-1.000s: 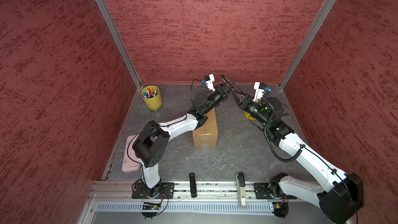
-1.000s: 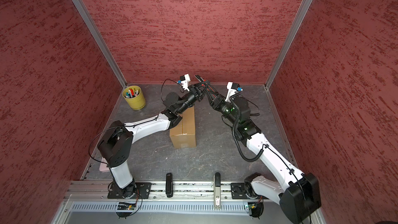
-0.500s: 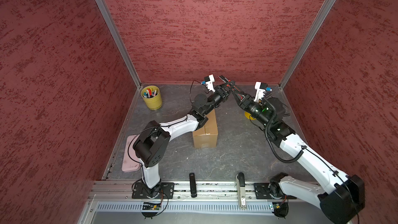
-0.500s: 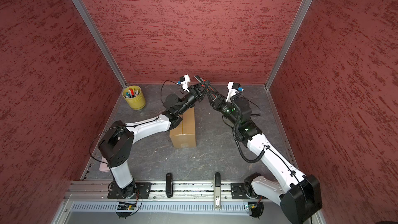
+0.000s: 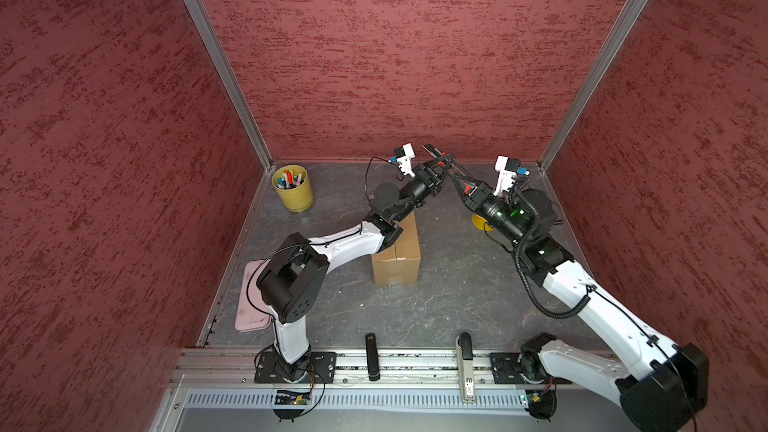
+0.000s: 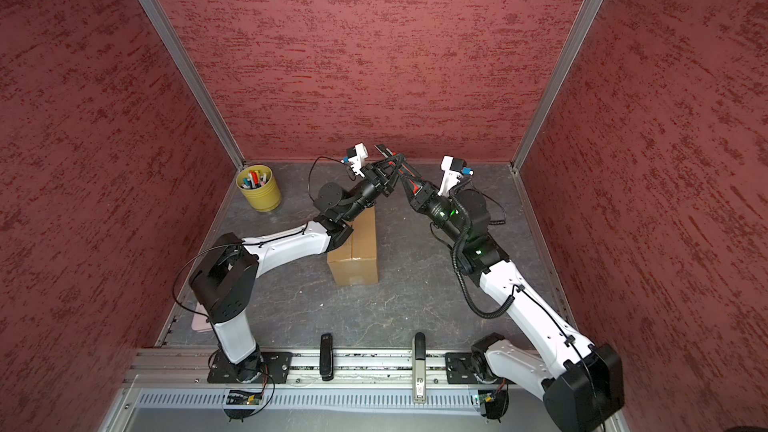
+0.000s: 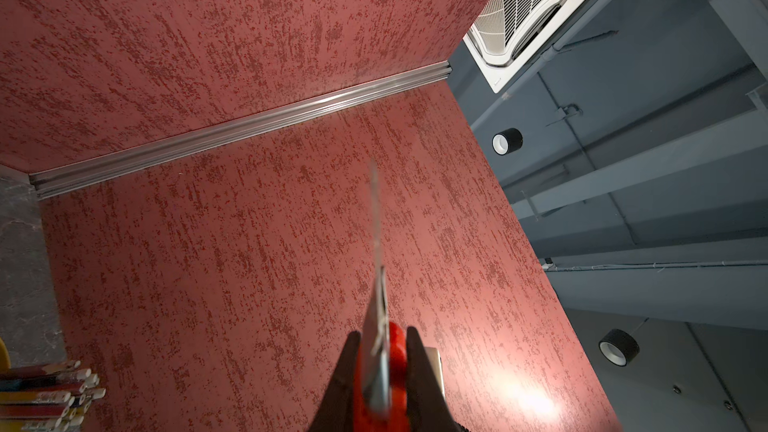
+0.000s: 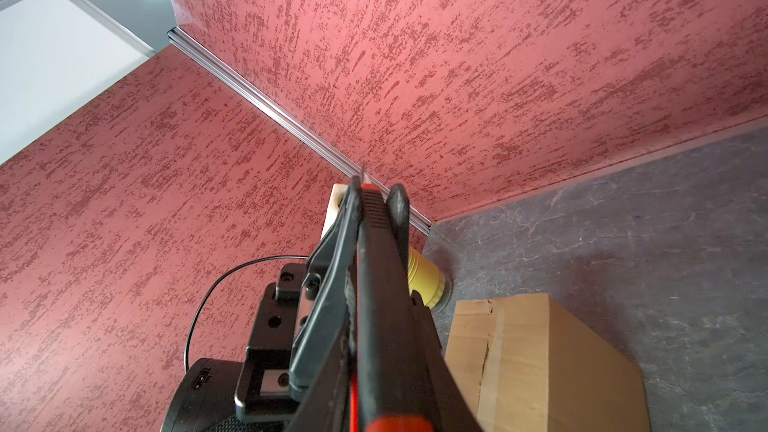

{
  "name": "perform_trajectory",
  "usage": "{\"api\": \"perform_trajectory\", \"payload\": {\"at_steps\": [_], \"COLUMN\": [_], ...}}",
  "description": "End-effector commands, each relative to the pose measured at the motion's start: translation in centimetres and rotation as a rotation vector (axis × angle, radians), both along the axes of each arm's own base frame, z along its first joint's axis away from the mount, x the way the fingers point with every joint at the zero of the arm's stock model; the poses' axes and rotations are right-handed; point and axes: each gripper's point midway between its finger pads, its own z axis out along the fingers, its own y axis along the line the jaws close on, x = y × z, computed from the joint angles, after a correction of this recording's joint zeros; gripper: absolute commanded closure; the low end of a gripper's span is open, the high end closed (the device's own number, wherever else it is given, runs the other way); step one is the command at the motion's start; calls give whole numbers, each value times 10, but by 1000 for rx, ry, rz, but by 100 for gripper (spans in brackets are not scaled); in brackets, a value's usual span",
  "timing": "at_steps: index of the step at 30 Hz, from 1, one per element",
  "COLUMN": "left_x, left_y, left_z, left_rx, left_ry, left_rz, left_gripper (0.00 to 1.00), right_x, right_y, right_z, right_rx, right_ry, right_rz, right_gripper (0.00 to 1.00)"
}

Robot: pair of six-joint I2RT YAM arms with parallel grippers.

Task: Unpack the express box

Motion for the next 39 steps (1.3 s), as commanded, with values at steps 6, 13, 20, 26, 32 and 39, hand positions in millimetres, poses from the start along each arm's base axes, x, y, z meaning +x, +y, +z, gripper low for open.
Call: {"api": "perform_trajectory", "payload": {"at_steps": [6, 13, 20, 26, 32, 39], "left_x": [-32, -20, -13, -17, -31, -46], "left_y": [-47, -32, -13, -2, 10, 48], "left_z": [-70, -74, -72, -65, -65, -84], "left_rx": [234, 277, 299, 331, 398, 485], "left_ry": [10, 21, 8, -20, -32, 24], "left_rz": [-153, -117, -82, -56, -53, -58], "left_gripper": [95, 79, 66, 58, 48, 38], "right_x": [-10, -6, 0, 1, 5, 12], "right_y": [-17, -19, -19, -28, -32, -37], "right_z": [51, 36, 20, 8, 6, 15], "right_rx": [38, -47, -134, -199, -253, -317], "right_ry": [-158, -106, -59, -30, -22, -21], "right_rz": [-72, -98, -113, -162, -193, -228], "right_gripper": [97, 100, 100, 100, 100, 100]}}
